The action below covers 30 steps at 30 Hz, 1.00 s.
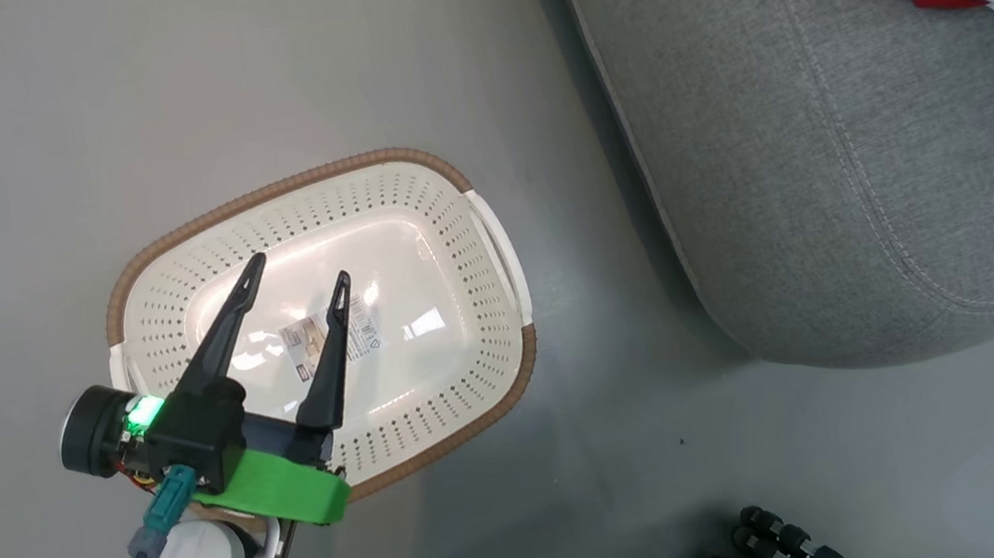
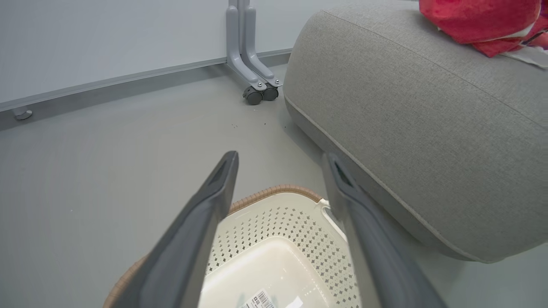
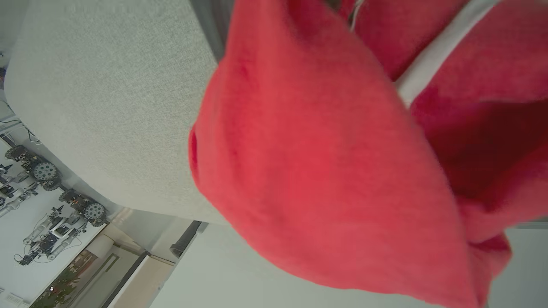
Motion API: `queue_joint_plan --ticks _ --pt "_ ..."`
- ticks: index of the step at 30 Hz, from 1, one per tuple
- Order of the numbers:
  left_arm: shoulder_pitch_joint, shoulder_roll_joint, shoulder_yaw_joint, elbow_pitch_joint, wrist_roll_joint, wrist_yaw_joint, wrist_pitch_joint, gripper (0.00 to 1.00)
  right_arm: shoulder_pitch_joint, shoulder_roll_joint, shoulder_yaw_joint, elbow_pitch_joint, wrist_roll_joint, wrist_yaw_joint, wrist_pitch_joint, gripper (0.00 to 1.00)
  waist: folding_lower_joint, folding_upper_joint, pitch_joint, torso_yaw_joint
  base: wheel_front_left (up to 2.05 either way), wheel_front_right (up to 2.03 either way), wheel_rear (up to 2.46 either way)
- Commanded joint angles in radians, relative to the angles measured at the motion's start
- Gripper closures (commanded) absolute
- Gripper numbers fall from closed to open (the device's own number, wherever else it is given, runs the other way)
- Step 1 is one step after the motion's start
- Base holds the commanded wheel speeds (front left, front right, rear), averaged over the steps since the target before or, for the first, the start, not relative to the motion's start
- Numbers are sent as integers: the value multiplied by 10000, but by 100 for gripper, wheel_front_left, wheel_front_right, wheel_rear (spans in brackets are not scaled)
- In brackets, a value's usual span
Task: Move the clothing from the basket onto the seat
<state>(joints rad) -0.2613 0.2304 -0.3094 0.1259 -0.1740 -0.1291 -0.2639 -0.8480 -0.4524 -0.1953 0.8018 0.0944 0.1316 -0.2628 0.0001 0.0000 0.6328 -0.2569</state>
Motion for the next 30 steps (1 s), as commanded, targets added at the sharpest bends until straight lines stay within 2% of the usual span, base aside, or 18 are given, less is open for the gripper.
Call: queue_joint_plan --ticks 1,2,5,13,22,30 --pt "70 -45 37 10 -92 -32 -3 0 85 -103 158 53 36 -17 -29 10 -1 0 -248 -82 0 0 0" --pt "85 -104 54 41 -174 -32 -3 0 99 -161 180 176 162 -17 -29 0 -1 0 -349 -88 0 0 0" --pt "66 -226 -19 95 -291 -32 -3 0 196 -299 3 268 216 -17 -29 0 -1 0 -660 -92 0 0 0" --pt "410 -838 -213 447 -453 -32 -3 0 1036 -795 602 -234 37 -17 -29 0 -1 0 -2274 -141 0 0 0" --pt "1044 -1438 163 613 -550 -32 -4 0 2149 -1447 1119 -2191 231 -17 -27 0 -1 0 -4131 -77 0 0 0" --pt "1593 -1722 745 514 -528 -32 -3 0 3030 -1190 1402 -4630 691 -16 -29 0 -1 0 -5248 147 0 0 0"
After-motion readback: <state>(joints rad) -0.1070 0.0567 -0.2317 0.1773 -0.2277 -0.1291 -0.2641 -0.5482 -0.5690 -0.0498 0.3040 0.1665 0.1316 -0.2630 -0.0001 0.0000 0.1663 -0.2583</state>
